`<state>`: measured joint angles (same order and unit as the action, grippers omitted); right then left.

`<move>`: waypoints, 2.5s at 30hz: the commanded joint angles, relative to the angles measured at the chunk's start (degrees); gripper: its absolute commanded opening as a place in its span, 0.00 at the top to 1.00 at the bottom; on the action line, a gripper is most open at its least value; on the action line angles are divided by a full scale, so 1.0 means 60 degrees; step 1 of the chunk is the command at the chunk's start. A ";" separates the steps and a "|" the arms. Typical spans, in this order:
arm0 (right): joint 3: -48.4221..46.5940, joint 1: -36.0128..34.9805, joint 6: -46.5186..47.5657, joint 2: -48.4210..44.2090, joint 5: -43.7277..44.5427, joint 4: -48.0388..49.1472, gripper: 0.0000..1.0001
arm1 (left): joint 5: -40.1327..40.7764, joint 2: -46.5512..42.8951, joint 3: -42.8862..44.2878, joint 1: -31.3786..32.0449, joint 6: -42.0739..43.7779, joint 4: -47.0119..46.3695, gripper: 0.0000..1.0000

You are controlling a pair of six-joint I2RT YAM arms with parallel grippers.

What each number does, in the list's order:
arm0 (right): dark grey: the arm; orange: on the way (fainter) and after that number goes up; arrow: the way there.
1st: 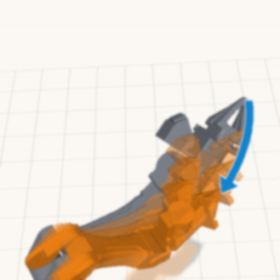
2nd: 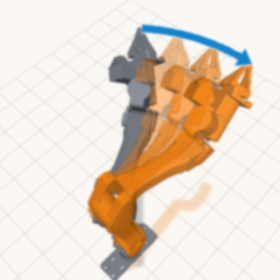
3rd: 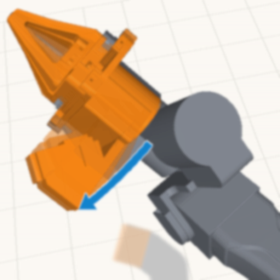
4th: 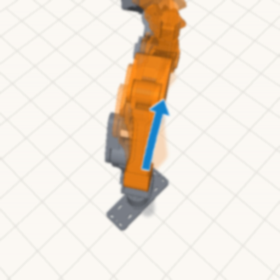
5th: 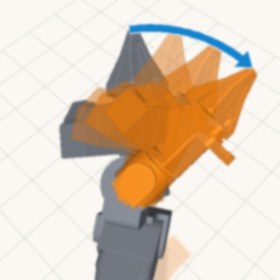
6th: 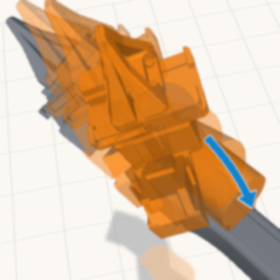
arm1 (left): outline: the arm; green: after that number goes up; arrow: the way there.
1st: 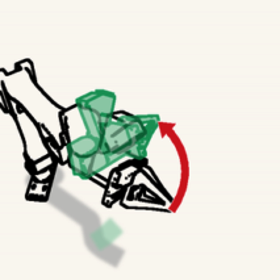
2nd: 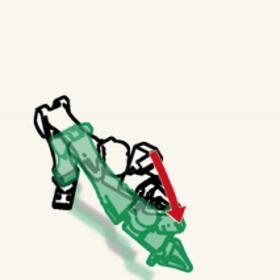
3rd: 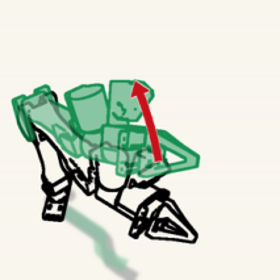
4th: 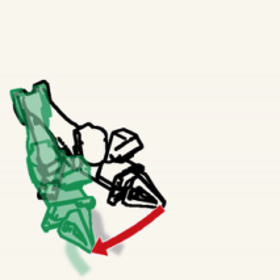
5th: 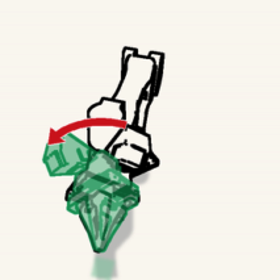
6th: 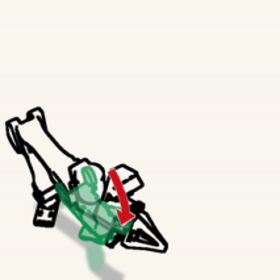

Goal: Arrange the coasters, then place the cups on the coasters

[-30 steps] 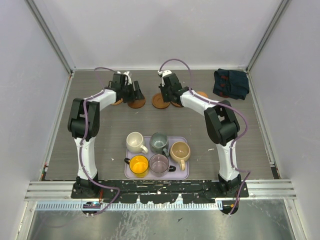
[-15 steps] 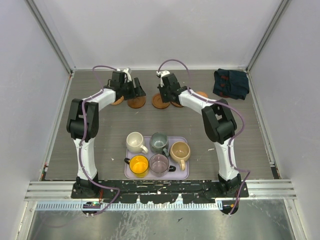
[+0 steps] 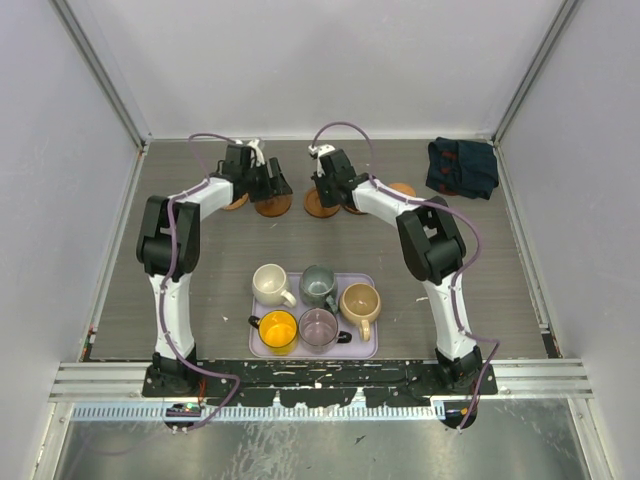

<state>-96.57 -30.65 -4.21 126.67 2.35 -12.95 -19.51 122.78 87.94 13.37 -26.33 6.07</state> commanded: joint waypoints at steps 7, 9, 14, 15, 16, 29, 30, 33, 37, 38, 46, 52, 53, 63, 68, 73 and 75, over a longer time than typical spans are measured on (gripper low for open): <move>-0.0589 -0.0058 0.0065 0.0345 -0.0178 -0.0036 0.91 | -0.0293 0.0513 0.0500 -0.0059 -0.0111 -0.0200 0.31; -0.0684 -0.0061 0.0073 0.0434 -0.0208 -0.0078 0.91 | -0.0328 0.0604 0.0606 -0.0048 -0.0122 -0.0166 0.32; -0.0926 -0.0077 0.0059 0.0644 -0.0355 -0.0126 0.91 | -0.0368 0.0804 0.0773 -0.0056 -0.0166 -0.0161 0.32; -0.0972 -0.0091 0.0057 0.0687 -0.0374 -0.0147 0.91 | -0.0367 0.0826 0.0805 -0.0050 -0.0180 -0.0169 0.31; -0.1014 -0.0091 0.0044 0.0718 -0.0389 -0.0162 0.91 | -0.0369 0.0860 0.0835 -0.0045 -0.0182 -0.0162 0.31; -0.1527 -0.0136 -0.0031 0.1094 -0.0621 -0.0185 0.90 | -0.0397 0.0997 0.1035 -0.0050 -0.0211 -0.0088 0.31; -0.1558 -0.0135 -0.0044 0.1106 -0.0633 -0.0185 0.90 | -0.0406 0.0980 0.1019 -0.0058 -0.0215 -0.0095 0.31; -0.1681 -0.0135 -0.0053 0.1185 -0.0641 -0.0185 0.90 | -0.0404 0.0895 0.0925 -0.0049 -0.0230 -0.0141 0.31; -0.1853 -0.0142 -0.0058 0.1342 -0.0612 -0.0185 0.90 | -0.0390 0.0788 0.0841 -0.0063 -0.0241 -0.0190 0.31; -0.1906 -0.0138 -0.0056 0.1377 -0.0611 -0.0196 0.89 | -0.0390 0.0773 0.0825 -0.0056 -0.0241 -0.0191 0.31; -0.2093 -0.0128 0.0045 0.1505 -0.0169 -0.0185 0.89 | -0.0302 0.0653 0.0724 -0.0068 -0.0190 -0.0206 0.31; -0.2198 -0.0093 0.0079 0.1589 0.0151 -0.0174 0.89 | -0.0210 0.0580 0.0659 -0.0112 -0.0154 -0.0191 0.31; -0.2220 -0.0084 0.0065 0.1593 0.0183 -0.0160 0.89 | -0.0197 0.0578 0.0652 -0.0121 -0.0141 -0.0200 0.31; -0.2684 -0.0044 -0.0064 0.1963 0.0098 -0.0151 0.89 | -0.0193 0.0591 0.0636 -0.0189 -0.0109 -0.0161 0.30; -0.2695 -0.0034 -0.0076 0.1943 0.0095 -0.0196 0.89 | -0.0169 0.0574 0.0629 -0.0219 -0.0080 -0.0147 0.30; -0.2338 -0.0050 -0.0026 0.1615 0.0139 -0.0013 0.88 | -0.0048 0.0518 0.0516 -0.0267 -0.0080 -0.0160 0.30; -0.2239 -0.0047 -0.0018 0.1468 0.0101 0.0099 0.88 | -0.0047 0.0519 0.0544 -0.0278 -0.0084 -0.0176 0.30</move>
<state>-110.72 -31.00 -4.45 137.99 2.48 -14.81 -21.74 127.72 92.33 12.78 -27.66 4.84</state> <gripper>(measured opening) 0.115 0.692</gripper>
